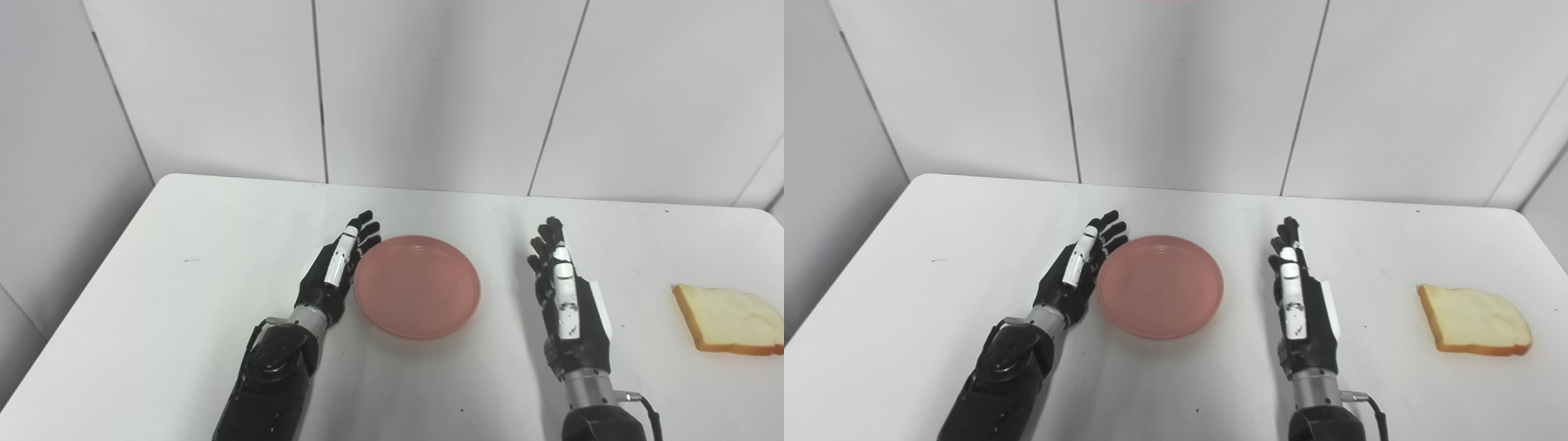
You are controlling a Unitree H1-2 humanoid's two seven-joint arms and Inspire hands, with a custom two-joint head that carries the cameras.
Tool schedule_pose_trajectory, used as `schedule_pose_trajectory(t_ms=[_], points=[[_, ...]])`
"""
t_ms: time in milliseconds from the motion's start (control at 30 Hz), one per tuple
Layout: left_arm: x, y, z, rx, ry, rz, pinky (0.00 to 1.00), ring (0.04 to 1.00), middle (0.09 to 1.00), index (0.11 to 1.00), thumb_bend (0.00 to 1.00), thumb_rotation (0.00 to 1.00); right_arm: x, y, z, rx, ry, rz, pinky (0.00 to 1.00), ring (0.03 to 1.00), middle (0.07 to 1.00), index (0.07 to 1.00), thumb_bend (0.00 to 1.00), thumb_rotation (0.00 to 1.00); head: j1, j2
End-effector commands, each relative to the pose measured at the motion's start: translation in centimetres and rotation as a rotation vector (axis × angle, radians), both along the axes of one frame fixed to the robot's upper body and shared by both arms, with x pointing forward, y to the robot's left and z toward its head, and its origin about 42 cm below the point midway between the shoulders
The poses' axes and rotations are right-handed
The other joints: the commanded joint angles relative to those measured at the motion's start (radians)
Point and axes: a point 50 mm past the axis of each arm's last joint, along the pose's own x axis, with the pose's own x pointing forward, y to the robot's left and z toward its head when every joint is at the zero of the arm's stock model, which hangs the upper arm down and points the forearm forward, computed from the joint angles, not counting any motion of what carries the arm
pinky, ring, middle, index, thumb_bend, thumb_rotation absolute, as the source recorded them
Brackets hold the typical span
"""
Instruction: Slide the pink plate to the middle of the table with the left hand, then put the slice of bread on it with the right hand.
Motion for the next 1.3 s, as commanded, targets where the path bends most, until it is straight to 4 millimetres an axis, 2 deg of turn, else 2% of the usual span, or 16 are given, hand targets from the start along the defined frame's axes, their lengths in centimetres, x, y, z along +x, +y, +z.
schedule_pose_trajectory(t_ms=[0,233,400,733,833,967,1133,1267], points=[[-0.3,-1.5,0.2,-0.026,-0.01,-0.063,0.93,0.927,0.93,0.909,0.39,1.0,0.0,0.4,1.6,0.014,-0.081,0.0,1.0,0.988,1.0,1.0,0.34,1.0,0.0,0.002],[-0.9,-2.0,-0.1,-0.032,-0.004,-0.074,0.91,0.921,0.922,0.895,0.4,1.0,-0.1,0.8,1.8,0.009,-0.094,-0.001,1.0,0.984,1.0,0.996,0.35,1.0,-0.029,0.007],[-1.4,-2.5,-0.3,-0.047,0.001,-0.076,0.88,0.913,0.918,0.895,0.37,1.0,-0.1,0.9,1.9,0.007,-0.092,0.002,1.0,0.989,1.0,0.999,0.35,1.0,-0.036,0.007],[-1.3,-2.5,-0.6,-0.007,-0.026,-0.014,0.91,0.929,0.936,0.92,0.39,1.0,-0.1,0.8,1.8,0.003,-0.091,0.008,1.0,0.996,1.0,1.0,0.35,1.0,-0.041,0.006],[-1.5,-2.4,-0.2,0.015,-0.071,0.041,0.94,0.946,0.962,0.945,0.39,1.0,0.0,0.8,1.7,0.005,-0.088,0.004,1.0,0.994,1.0,1.0,0.34,1.0,-0.044,0.006],[-1.8,-2.1,0.5,0.053,-0.14,0.109,0.92,0.961,0.969,0.953,0.37,1.0,0.0,0.8,1.7,0.001,-0.088,0.006,1.0,0.993,1.0,1.0,0.33,1.0,-0.046,0.005],[-2.1,-1.4,1.7,0.068,-0.17,0.123,0.96,0.986,0.99,0.976,0.43,1.0,0.0,0.7,1.6,0.002,-0.087,0.005,1.0,0.994,1.0,1.0,0.34,1.0,-0.051,0.005],[-2.7,-0.9,2.7,0.09,-0.226,0.148,0.95,0.974,0.982,0.966,0.43,1.0,0.1,0.7,1.6,-0.004,-0.086,0.005,1.0,0.996,1.0,1.0,0.34,1.0,-0.06,0.006]])
